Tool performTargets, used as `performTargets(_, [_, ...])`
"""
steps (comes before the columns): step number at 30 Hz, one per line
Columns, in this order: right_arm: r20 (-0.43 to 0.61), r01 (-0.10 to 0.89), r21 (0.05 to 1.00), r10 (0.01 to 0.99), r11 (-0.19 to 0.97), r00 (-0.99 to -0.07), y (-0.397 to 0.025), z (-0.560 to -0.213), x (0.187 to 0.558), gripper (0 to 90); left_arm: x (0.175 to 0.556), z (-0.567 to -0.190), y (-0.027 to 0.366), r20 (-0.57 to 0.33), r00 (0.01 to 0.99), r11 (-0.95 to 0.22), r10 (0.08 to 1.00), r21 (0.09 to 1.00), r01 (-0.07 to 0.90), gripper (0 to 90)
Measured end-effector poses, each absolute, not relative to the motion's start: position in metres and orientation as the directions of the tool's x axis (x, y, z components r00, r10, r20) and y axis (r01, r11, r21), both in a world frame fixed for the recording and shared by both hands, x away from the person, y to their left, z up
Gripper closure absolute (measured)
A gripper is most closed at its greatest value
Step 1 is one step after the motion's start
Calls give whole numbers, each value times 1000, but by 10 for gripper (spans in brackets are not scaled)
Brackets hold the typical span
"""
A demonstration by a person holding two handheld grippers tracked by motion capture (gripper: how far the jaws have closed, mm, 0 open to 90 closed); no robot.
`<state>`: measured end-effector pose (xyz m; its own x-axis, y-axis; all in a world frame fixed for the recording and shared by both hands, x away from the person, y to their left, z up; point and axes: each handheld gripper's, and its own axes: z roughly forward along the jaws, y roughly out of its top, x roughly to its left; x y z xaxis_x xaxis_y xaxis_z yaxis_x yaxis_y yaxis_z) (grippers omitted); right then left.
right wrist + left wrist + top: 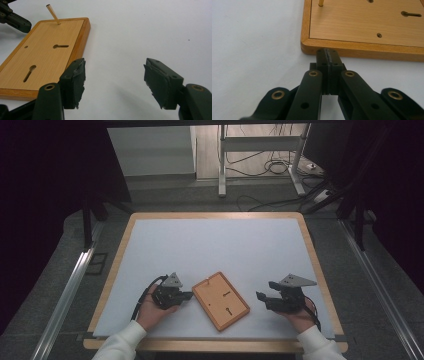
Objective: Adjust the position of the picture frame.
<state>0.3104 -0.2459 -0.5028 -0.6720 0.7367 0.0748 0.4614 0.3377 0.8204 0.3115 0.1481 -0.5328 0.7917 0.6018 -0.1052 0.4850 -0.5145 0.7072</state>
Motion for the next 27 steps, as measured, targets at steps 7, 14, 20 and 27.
performTargets(7, [60,452,825,743,339,-667,-244,-503,310,337,317,-531,147,-119,788,-501,604,712,492,900])
performTargets(14, [68,461,819,741,341,-668,-245,-504,311,337,315,-533,146,-122,796,-522,593,695,495,900])
performTargets(20, [68,463,817,739,345,-670,-245,-505,311,336,315,-533,146,-124,799,-532,589,684,499,900])
performTargets(27, [65,462,816,739,347,-670,-245,-505,311,334,316,-535,143,-106,797,-550,595,670,499,900])
